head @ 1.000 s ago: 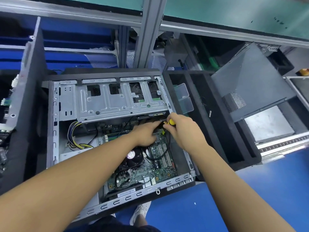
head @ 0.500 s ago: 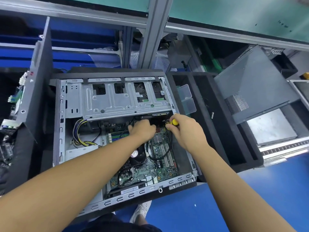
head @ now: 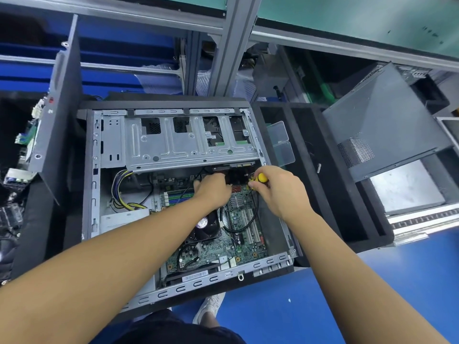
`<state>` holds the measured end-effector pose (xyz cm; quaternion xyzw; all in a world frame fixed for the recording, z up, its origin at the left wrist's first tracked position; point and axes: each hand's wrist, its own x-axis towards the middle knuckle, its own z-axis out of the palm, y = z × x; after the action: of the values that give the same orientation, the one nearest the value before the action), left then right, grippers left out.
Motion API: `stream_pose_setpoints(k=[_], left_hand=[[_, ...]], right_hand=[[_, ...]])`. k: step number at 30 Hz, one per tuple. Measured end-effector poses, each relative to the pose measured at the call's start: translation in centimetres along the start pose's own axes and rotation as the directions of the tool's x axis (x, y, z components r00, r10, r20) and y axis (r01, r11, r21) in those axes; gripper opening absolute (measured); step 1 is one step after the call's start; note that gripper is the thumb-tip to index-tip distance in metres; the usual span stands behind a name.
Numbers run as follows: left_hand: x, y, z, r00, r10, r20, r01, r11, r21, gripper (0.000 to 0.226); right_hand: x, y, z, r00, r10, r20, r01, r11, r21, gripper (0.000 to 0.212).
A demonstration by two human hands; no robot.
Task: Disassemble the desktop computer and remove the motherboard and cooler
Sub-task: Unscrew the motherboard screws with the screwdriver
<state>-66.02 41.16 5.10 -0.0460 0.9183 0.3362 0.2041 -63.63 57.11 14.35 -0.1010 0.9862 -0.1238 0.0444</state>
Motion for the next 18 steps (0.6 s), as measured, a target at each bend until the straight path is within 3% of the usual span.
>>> stream_pose_setpoints(k=[18], left_hand=[[0.18, -0.21, 0.17, 1.0, -0.006, 0.011, 0.006, 1.0, -0.008, 0.013]], right_hand=[[-0.07, 0.19, -0.03, 1.0, -0.009, 0.002, 0.009, 0.999, 0.035, 0.02]])
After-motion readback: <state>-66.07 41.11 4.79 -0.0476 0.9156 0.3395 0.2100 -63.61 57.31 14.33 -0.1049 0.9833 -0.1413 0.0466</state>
